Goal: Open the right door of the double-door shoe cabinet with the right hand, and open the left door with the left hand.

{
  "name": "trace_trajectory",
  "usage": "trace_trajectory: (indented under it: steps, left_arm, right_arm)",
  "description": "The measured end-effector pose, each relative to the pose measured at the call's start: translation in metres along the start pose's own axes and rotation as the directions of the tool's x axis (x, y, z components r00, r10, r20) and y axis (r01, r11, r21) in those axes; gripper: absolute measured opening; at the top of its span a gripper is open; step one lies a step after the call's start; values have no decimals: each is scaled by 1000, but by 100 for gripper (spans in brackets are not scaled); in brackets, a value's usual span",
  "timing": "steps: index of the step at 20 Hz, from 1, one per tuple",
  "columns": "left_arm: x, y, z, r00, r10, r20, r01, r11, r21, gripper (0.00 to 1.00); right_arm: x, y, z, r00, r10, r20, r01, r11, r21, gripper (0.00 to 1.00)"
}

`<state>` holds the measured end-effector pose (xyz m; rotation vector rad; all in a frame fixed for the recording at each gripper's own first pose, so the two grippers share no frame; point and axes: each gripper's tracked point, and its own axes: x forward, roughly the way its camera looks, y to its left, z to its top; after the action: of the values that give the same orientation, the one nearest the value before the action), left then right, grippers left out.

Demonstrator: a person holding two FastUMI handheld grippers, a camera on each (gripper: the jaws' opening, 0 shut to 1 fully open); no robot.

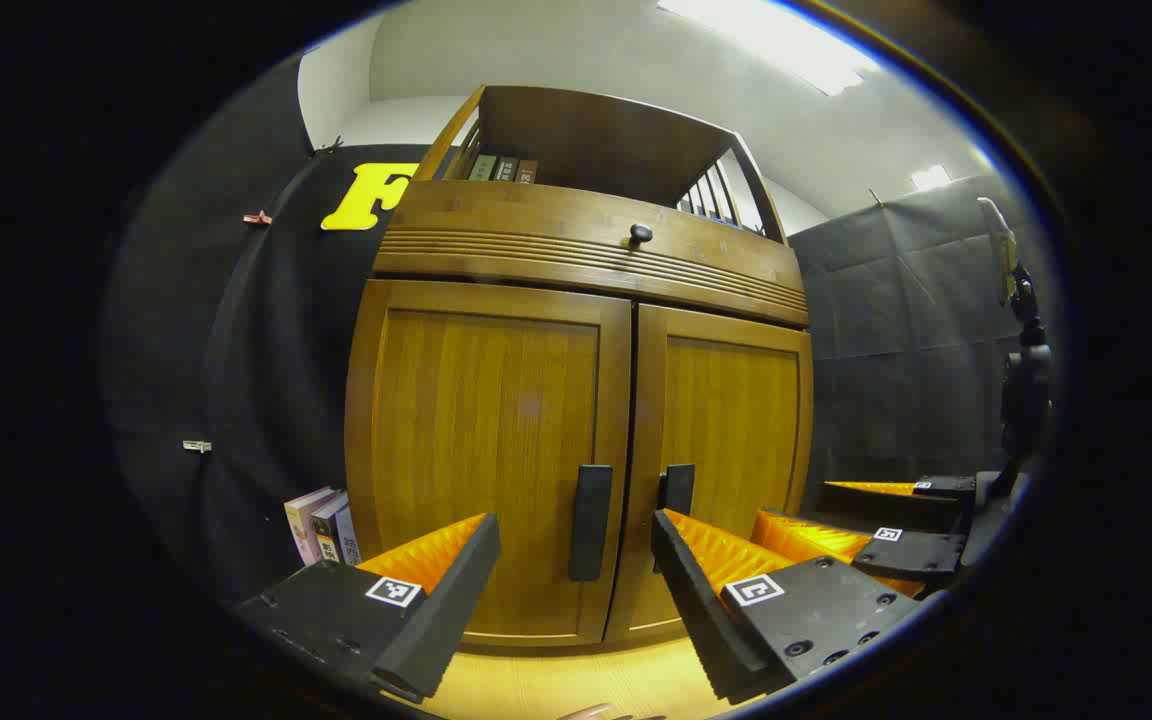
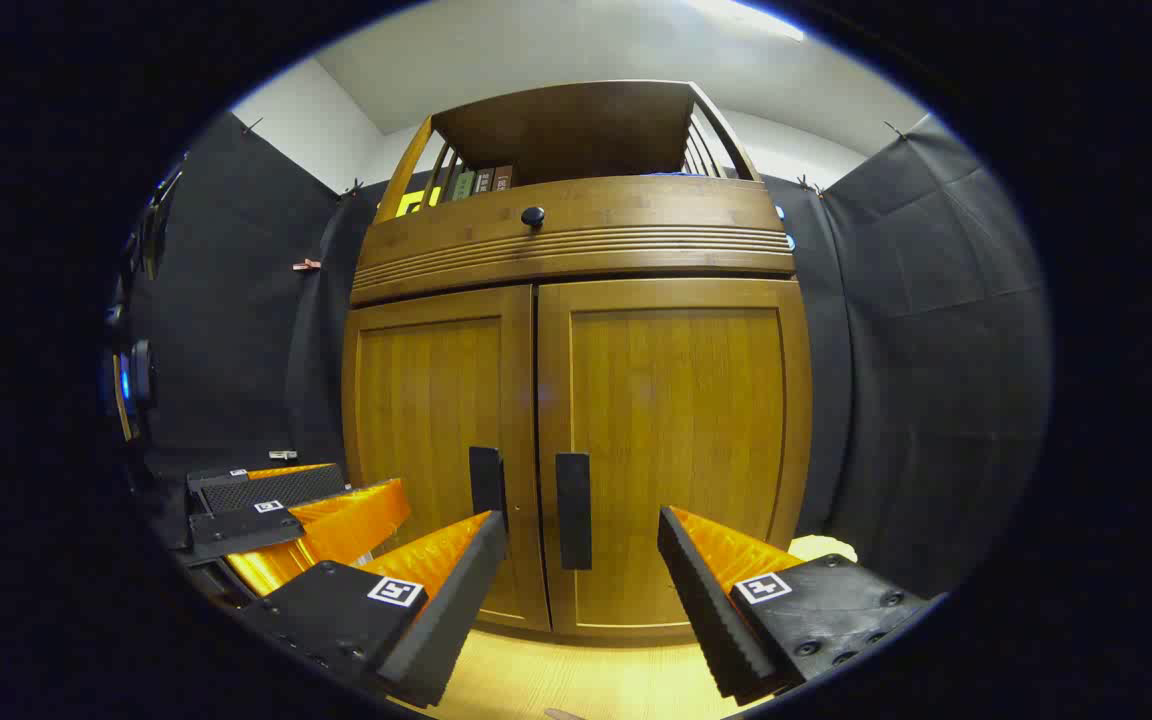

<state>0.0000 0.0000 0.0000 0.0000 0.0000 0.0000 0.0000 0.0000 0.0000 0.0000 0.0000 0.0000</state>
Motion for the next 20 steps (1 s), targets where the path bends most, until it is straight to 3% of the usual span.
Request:
trace_trajectory:
  steps: [1,13,20]
  left_arm:
    - [0,-1,0,1000,-5,-3,5,1000,-3,95]
    - [-3,-6,6,999,-25,24,23,997,73,95]
    - [-3,-3,4,1000,-13,26,12,998,58,95]
  right_arm:
    - [0,-1,1,1000,-1,4,1,1000,-1,99]
    - [0,-2,1,1000,-6,4,6,1000,-1,99]
    - [3,0,0,1000,-7,-1,7,1000,-12,97]
